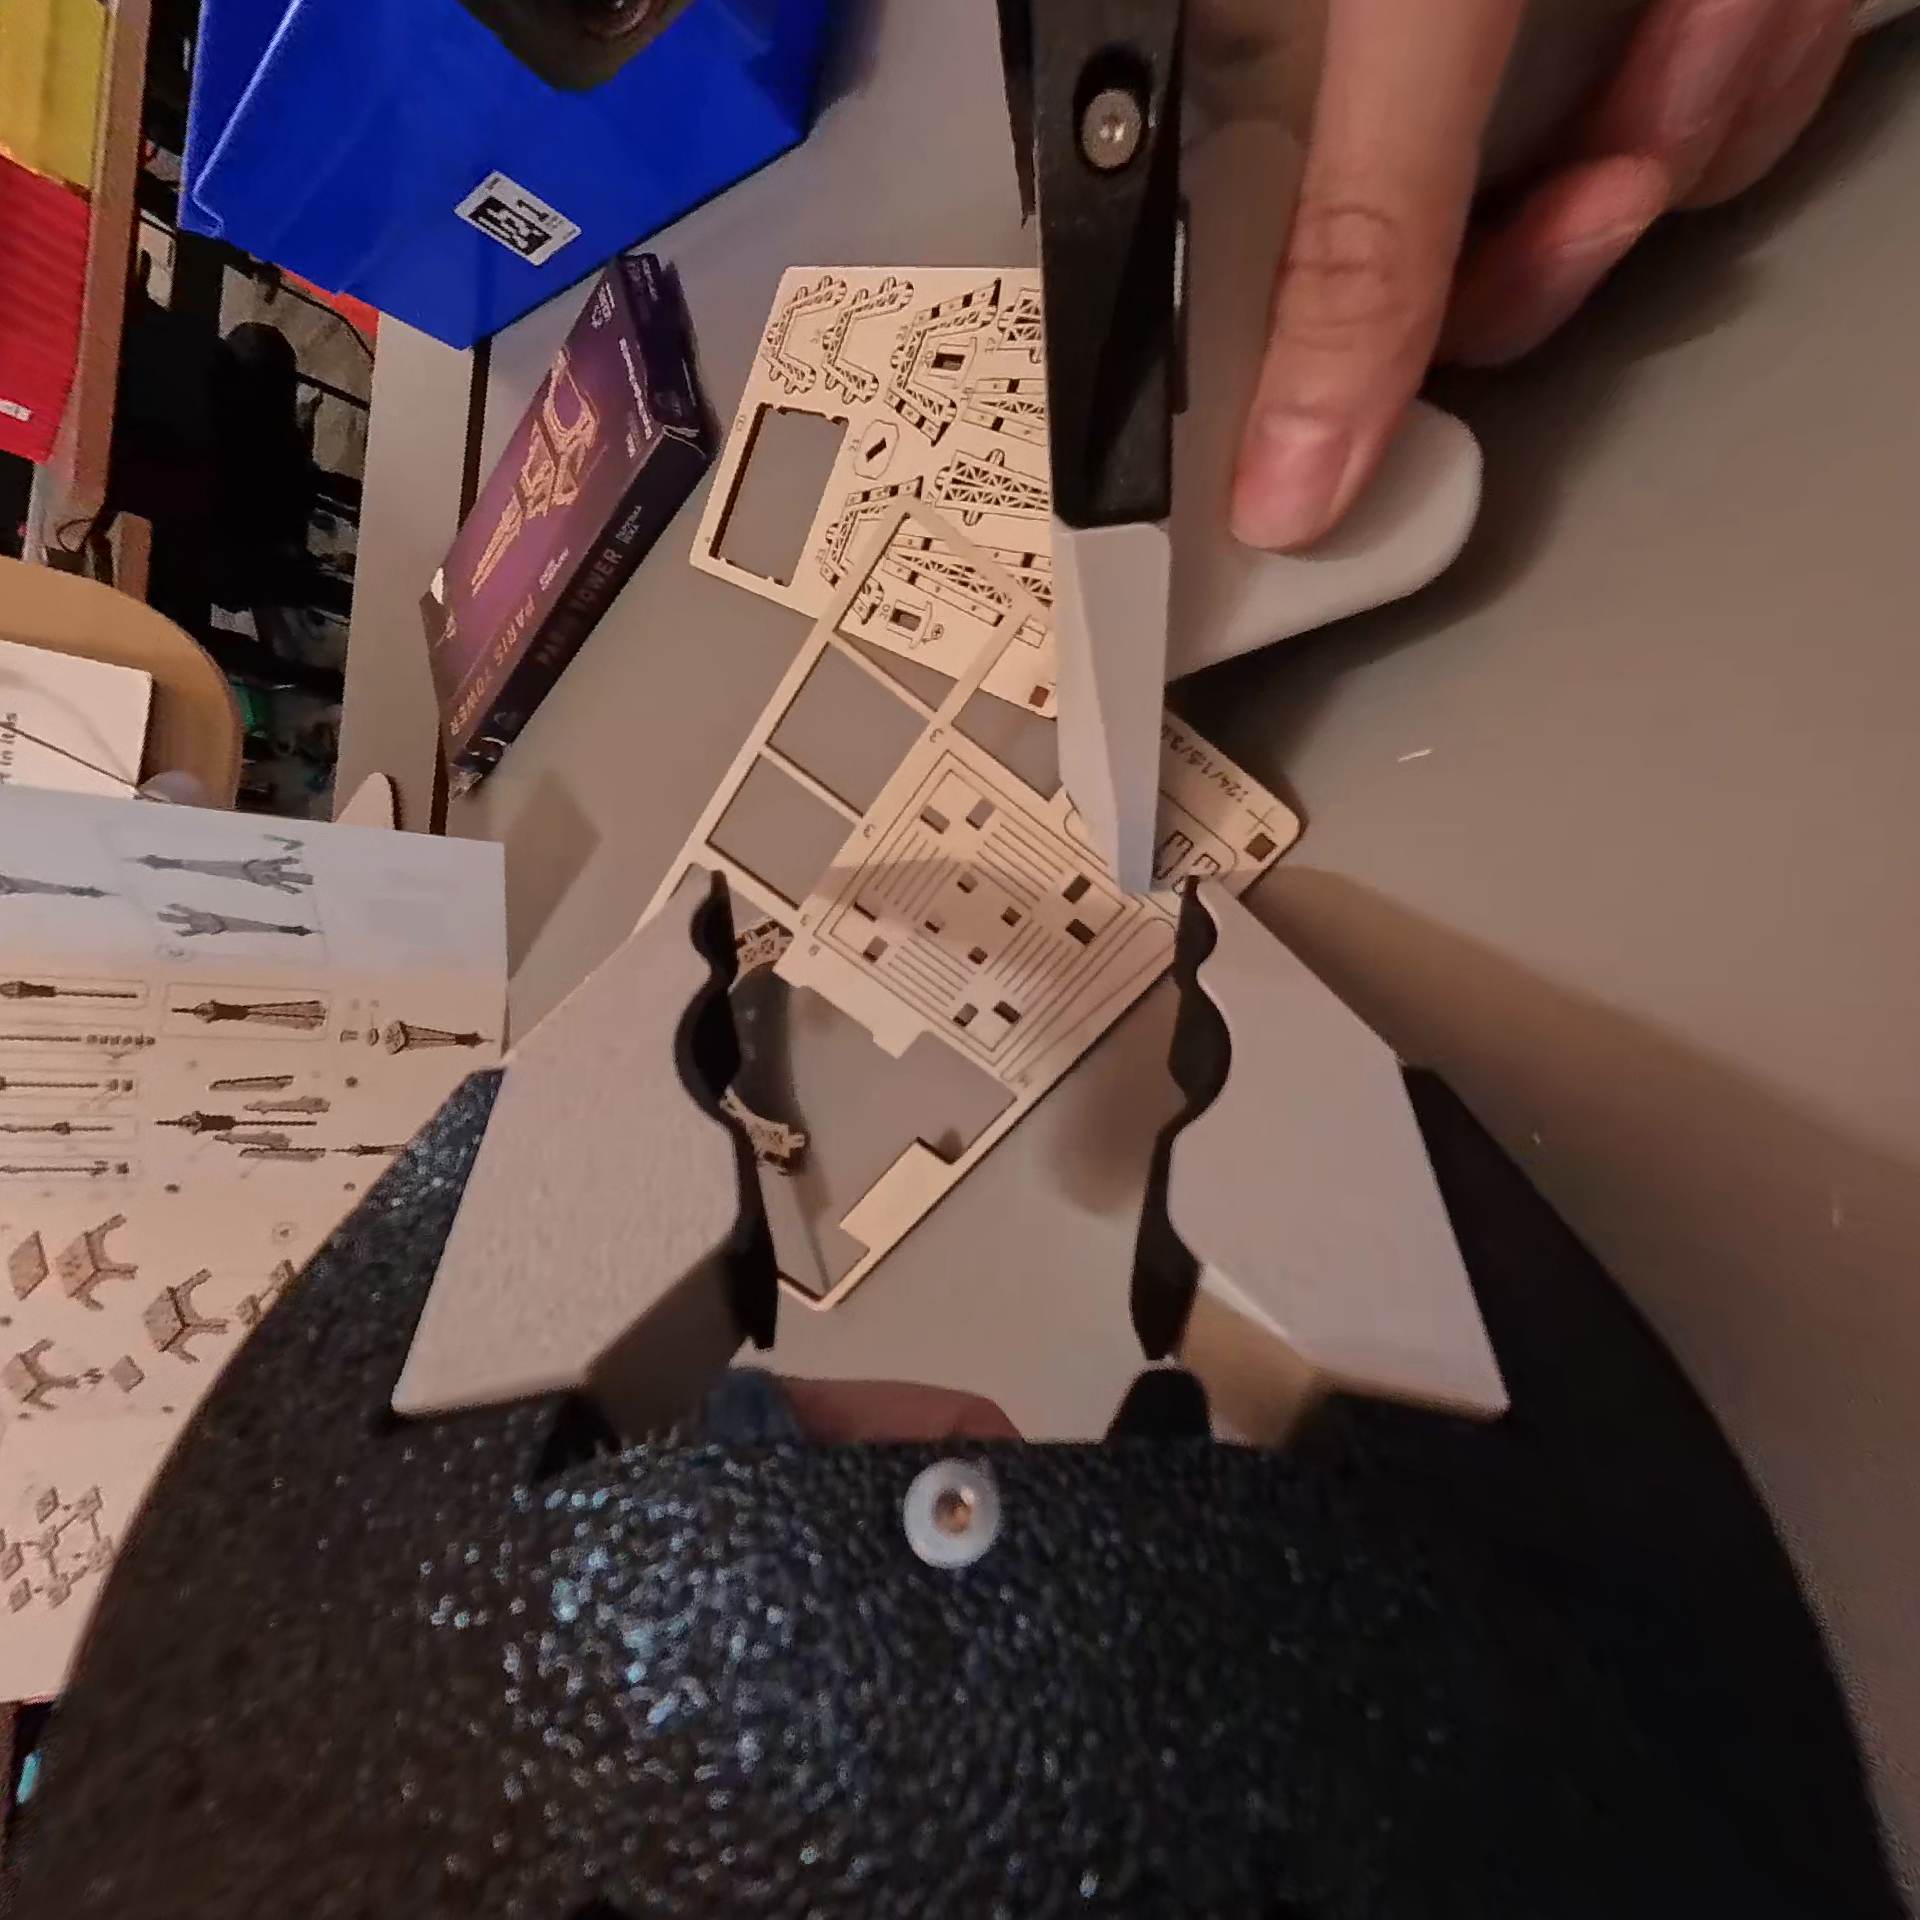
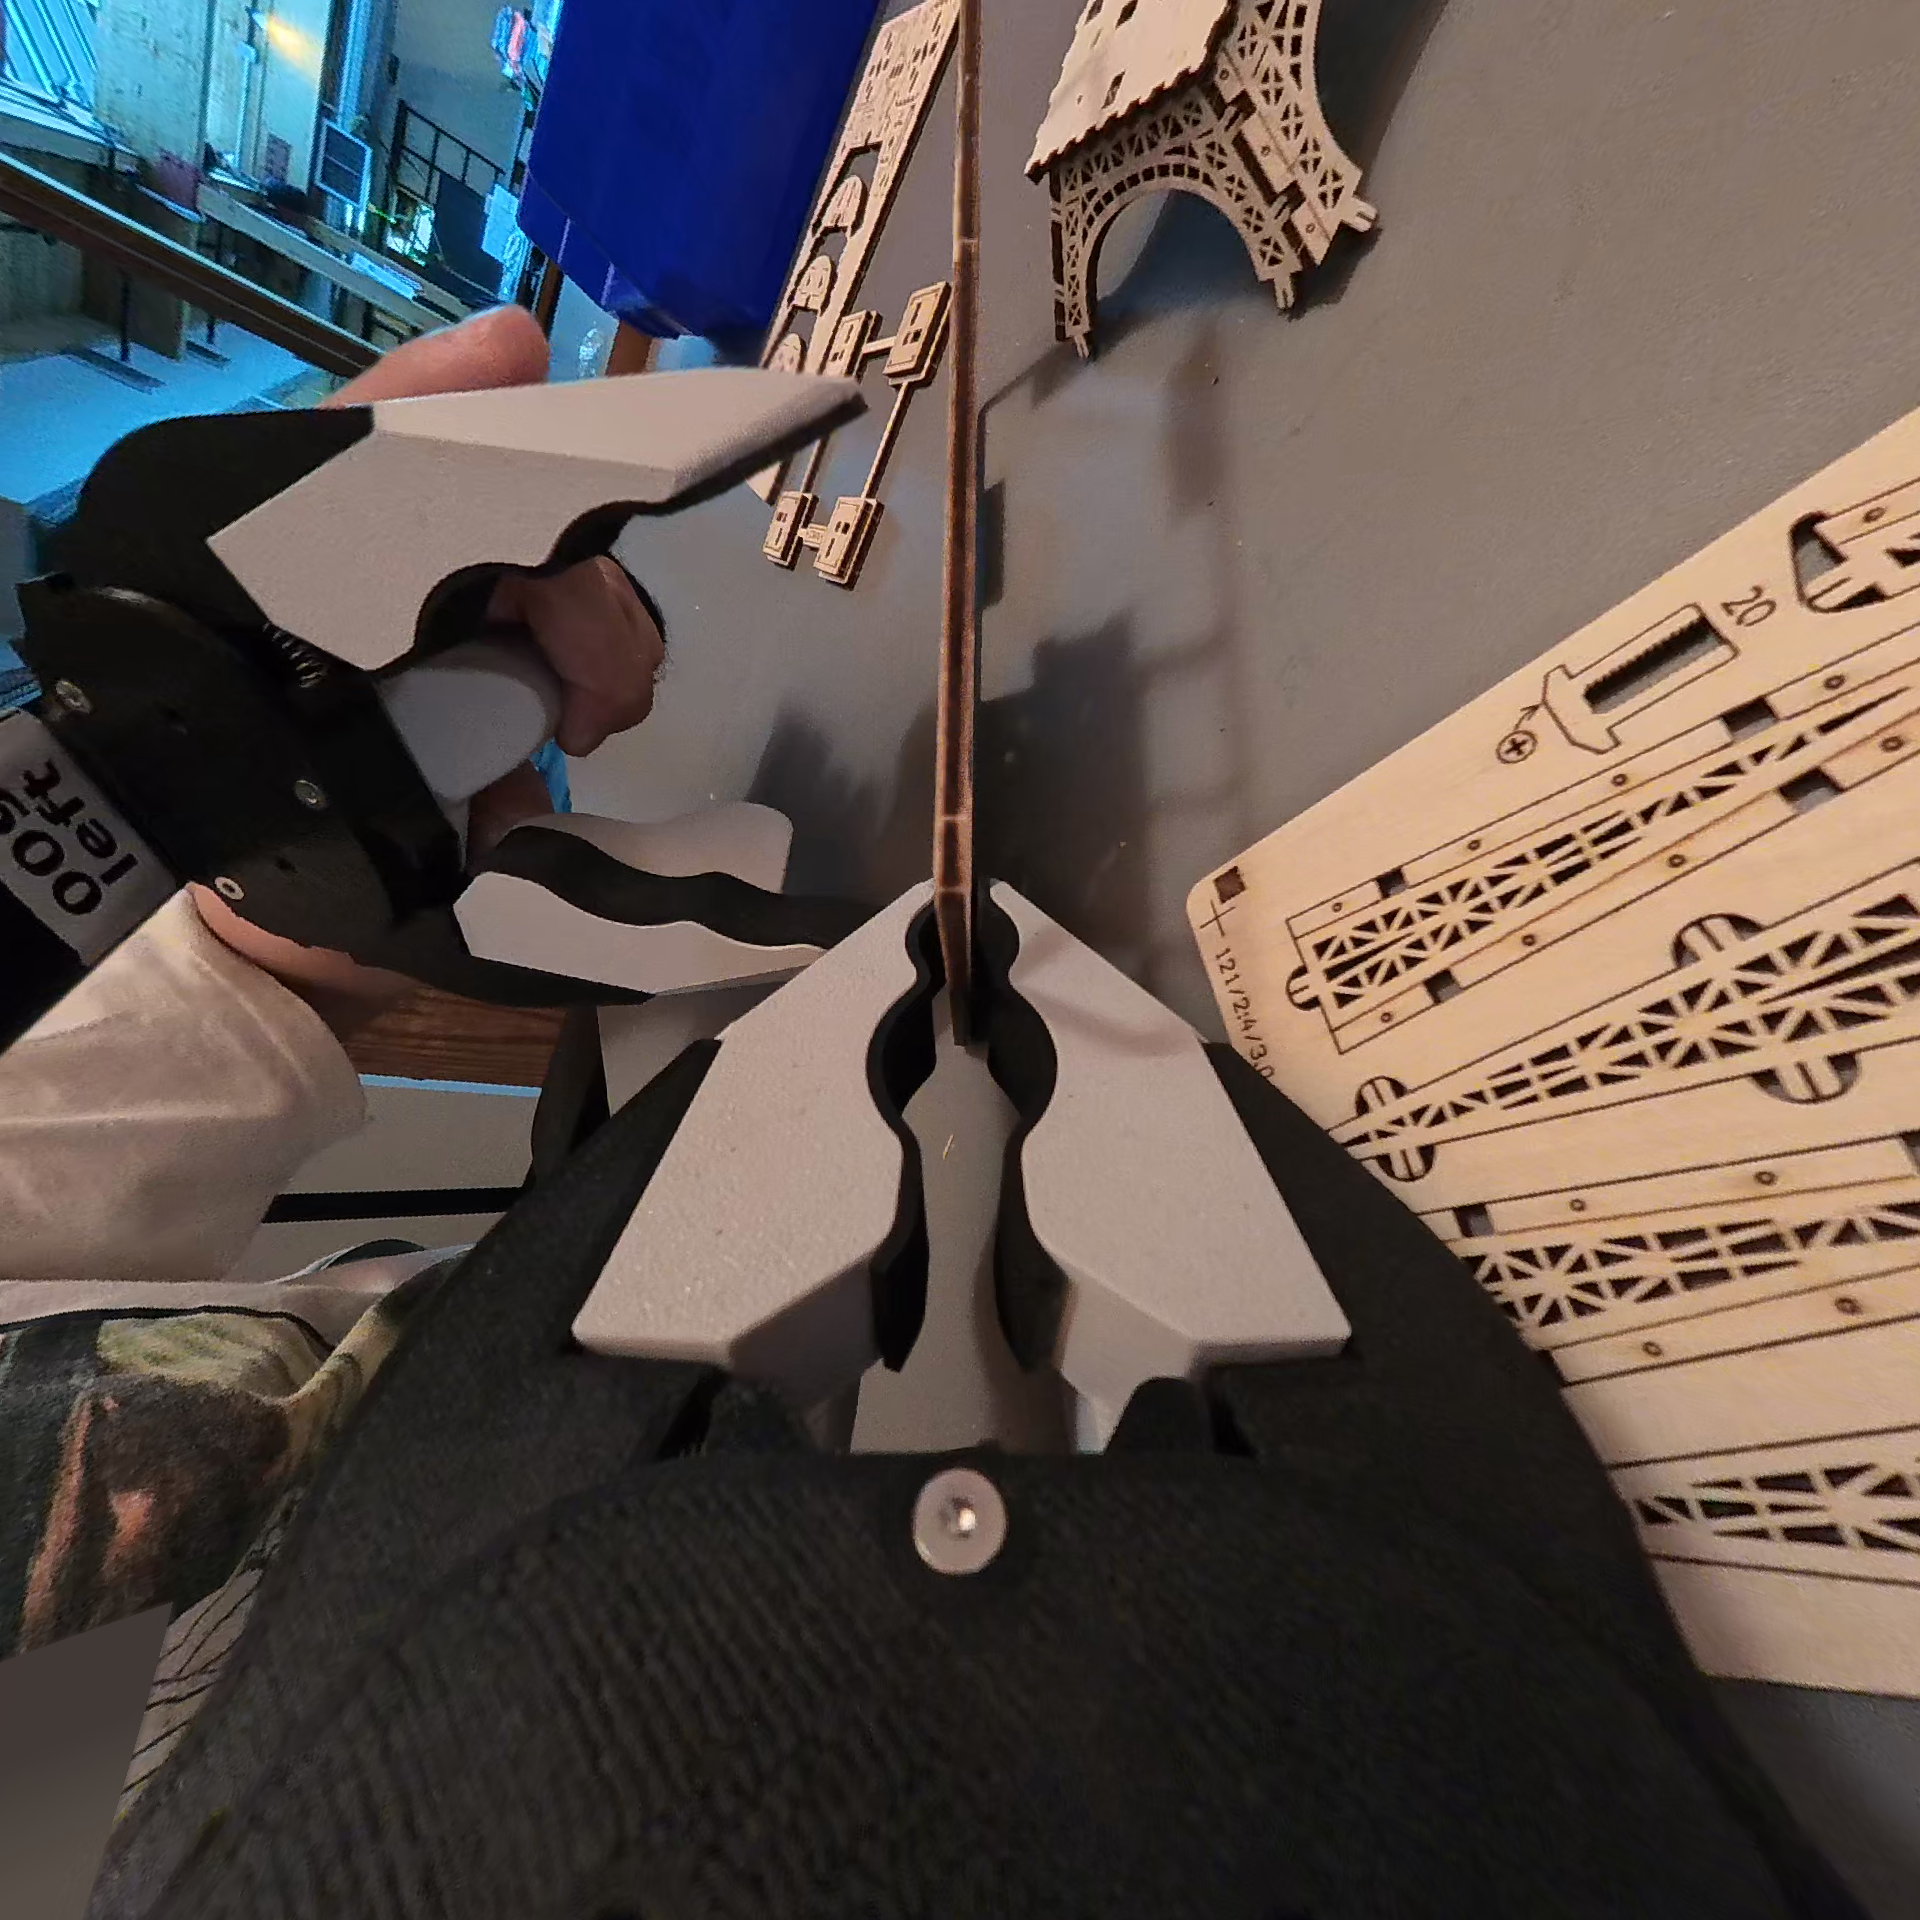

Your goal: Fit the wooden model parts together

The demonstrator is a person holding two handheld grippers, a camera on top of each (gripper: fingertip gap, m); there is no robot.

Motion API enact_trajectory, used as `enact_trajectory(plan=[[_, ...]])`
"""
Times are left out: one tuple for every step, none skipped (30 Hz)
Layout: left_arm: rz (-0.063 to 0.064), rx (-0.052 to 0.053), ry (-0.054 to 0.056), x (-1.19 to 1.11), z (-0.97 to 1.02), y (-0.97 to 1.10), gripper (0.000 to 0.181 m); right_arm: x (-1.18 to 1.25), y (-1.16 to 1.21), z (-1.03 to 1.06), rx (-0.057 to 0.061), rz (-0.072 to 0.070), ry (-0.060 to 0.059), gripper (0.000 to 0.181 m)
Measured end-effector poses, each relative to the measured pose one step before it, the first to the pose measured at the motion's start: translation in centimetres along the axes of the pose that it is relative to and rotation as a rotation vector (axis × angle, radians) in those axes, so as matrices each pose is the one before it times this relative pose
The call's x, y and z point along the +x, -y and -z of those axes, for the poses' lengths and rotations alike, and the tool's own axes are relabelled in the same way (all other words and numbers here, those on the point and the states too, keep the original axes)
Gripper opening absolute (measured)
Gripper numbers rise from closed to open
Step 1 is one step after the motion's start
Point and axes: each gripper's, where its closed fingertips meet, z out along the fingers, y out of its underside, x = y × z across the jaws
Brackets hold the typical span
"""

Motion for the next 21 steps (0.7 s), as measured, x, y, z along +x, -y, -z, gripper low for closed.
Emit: enact_trajectory(plan=[[-0.0078,-0.0008,-0.0016,0.034,-0.021,0.044,0.082,0.028,0.005,0.003,0.0004,-0.0025,-0.0003,0.002],[-0.0089,-0.0004,-0.0009,0.007,-0.008,0.040,0.082,0.003,0.003,0.004,0.0002,-0.0030,0.0012,0.002],[-0.0098,0.0005,-0.0028,0.042,0.003,0.048,0.081,-0.017,0.006,0.007,-0.0002,-0.0029,0.0030,0.002],[-0.0124,0.0011,-0.0090,0.139,0.014,0.053,0.078,-0.027,0.007,0.003,0.0004,-0.0023,0.0037,0.002],[-0.0104,0.0018,-0.0130,0.199,0.051,0.078,0.076,-0.098,-0.028,0.003,-0.0003,0.0034,0.0060,0.001],[0.0034,-0.0002,-0.0122,0.070,0.088,0.039,0.076,-0.140,-0.102,0.006,-0.0049,0.0099,0.0072,0.001],[0.0265,-0.0033,-0.0127,-0.119,0.123,-0.069,0.082,-0.162,-0.106,-0.015,-0.0055,0.0128,0.0069,0.001],[0.0429,-0.0018,-0.0292,-0.070,0.219,-0.138,0.086,-0.095,-0.120,-0.032,-0.0075,0.0159,-0.0005,0.001],[0.0447,0.0107,-0.0472,0.041,0.389,0.009,0.084,-0.136,-0.146,-0.059,-0.0099,0.0229,0.0000,0.001],[0.0367,0.0299,-0.0343,-0.166,0.539,0.332,0.081,-0.214,-0.187,-0.086,-0.0143,0.0286,0.0032,0.001],[0.0108,0.0340,-0.0316,-0.148,0.598,0.492,0.076,-0.170,-0.174,-0.103,-0.0115,0.0215,0.0004,0.001],[-0.0202,0.0120,-0.0551,0.287,0.490,0.236,0.067,-0.174,-0.137,-0.105,-0.0103,0.0190,0.0031,0.001],[-0.0216,-0.0262,-0.0484,0.198,0.248,-0.278,0.058,-0.226,-0.158,-0.103,-0.0132,0.0201,0.0075,0.001],[-0.0013,-0.0484,-0.0259,-0.183,-0.021,-0.564,0.055,-0.179,-0.143,-0.113,-0.0105,0.0157,0.0047,0.001],[0.0094,-0.0392,-0.0489,0.139,-0.136,-0.458,0.052,-0.099,-0.056,-0.084,-0.0055,0.0124,0.0007,0.001],[0.0082,-0.0170,-0.0599,0.367,-0.134,-0.110,0.043,-0.144,-0.072,-0.051,-0.0054,0.0146,0.0032,0.001],[0.0013,0.0002,-0.0363,0.124,-0.115,0.158,0.035,-0.196,-0.122,-0.060,-0.0076,0.0150,0.0060,0.001],[-0.0127,0.0053,-0.0183,-0.009,-0.091,0.274,0.033,-0.002,-0.074,-0.072,-0.0057,0.0072,-0.0057,0.001],[-0.0231,0.0029,-0.0059,-0.066,-0.062,0.240,0.031,-0.009,-0.009,-0.041,-0.0013,0.0039,-0.0031,0.001],[-0.0224,-0.0091,0.0062,-0.228,-0.093,0.053,0.026,-0.041,-0.026,-0.003,-0.0017,0.0016,0.0019,0.001],[-0.0189,-0.0241,0.0091,-0.274,-0.135,-0.167,0.022,-0.011,0.005,0.007,0.0006,-0.0018,0.0023,0.001]])
